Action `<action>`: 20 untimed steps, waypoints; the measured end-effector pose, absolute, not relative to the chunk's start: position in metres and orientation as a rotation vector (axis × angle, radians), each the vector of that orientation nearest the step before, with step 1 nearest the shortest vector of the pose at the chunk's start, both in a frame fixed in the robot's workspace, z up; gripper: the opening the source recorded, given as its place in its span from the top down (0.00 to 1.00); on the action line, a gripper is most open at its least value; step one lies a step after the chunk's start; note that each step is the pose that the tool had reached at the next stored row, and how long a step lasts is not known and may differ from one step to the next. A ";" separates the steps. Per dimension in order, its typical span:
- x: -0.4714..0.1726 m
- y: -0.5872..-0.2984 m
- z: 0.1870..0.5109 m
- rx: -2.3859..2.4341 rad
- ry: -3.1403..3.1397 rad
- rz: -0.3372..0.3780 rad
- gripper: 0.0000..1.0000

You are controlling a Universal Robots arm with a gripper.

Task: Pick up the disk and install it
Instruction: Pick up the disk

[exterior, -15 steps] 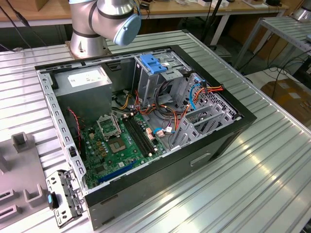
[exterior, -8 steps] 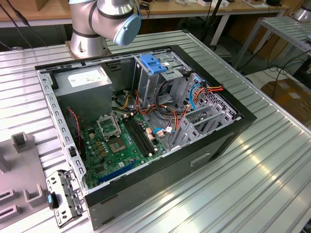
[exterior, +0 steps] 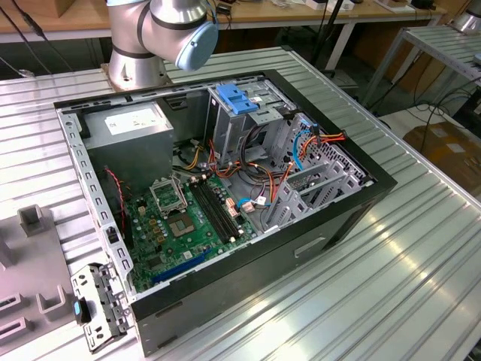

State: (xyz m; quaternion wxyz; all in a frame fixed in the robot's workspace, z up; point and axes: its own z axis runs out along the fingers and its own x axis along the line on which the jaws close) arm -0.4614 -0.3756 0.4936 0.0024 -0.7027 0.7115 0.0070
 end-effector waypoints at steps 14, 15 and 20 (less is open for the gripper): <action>-0.461 -0.376 0.511 -2.205 2.232 0.023 0.63; -0.461 -0.376 0.513 -2.205 2.233 0.023 0.63; -0.461 -0.376 0.516 -2.205 2.233 0.024 0.63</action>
